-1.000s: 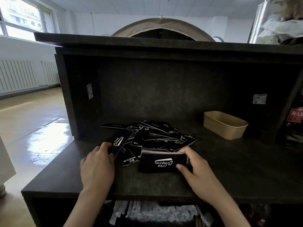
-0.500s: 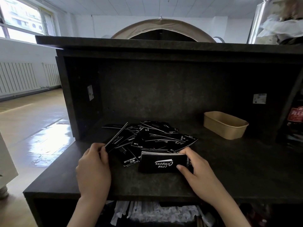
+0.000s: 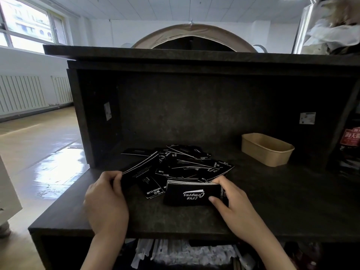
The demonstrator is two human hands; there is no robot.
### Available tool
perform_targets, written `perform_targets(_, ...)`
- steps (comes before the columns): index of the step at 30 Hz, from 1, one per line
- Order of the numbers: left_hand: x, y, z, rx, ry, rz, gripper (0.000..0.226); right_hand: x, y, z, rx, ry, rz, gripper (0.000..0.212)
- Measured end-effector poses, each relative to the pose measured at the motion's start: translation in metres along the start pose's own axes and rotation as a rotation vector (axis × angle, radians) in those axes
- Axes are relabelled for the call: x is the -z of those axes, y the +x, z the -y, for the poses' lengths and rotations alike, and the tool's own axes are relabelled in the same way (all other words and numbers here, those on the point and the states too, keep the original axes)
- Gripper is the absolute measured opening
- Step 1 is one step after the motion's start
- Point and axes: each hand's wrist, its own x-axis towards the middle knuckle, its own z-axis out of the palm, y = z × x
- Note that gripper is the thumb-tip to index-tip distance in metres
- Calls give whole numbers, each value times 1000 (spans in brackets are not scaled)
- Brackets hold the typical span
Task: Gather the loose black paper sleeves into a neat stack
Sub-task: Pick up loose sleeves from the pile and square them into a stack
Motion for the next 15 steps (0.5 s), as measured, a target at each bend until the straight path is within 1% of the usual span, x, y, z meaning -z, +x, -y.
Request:
perform_targets(3, 2, 1, -3, -12, -38, -40, 12, 0, 0, 0, -2, 1, 0, 17)
perform_targets(7, 8, 1, -10, -19, -213, -97, 10, -1, 1, -2, -7, -6, 6, 21)
perform_targets(9, 10, 1, -13, -53, -269, -79, 7, -1, 1, -2, -12, -10, 7, 26)
perform_targets(11, 8, 4, -10, -80, -333, 40, 10, -2, 1, -2, -26, -16, 10, 34)
perform_targets(13, 4, 9, -6, -126, -388, 212, 19, -2, 1, -3, -50, -19, 15, 46)
perform_targets(15, 1, 11, -7, -198, -394, 355, 24, -3, 1, -4, -61, -12, 22, 56)
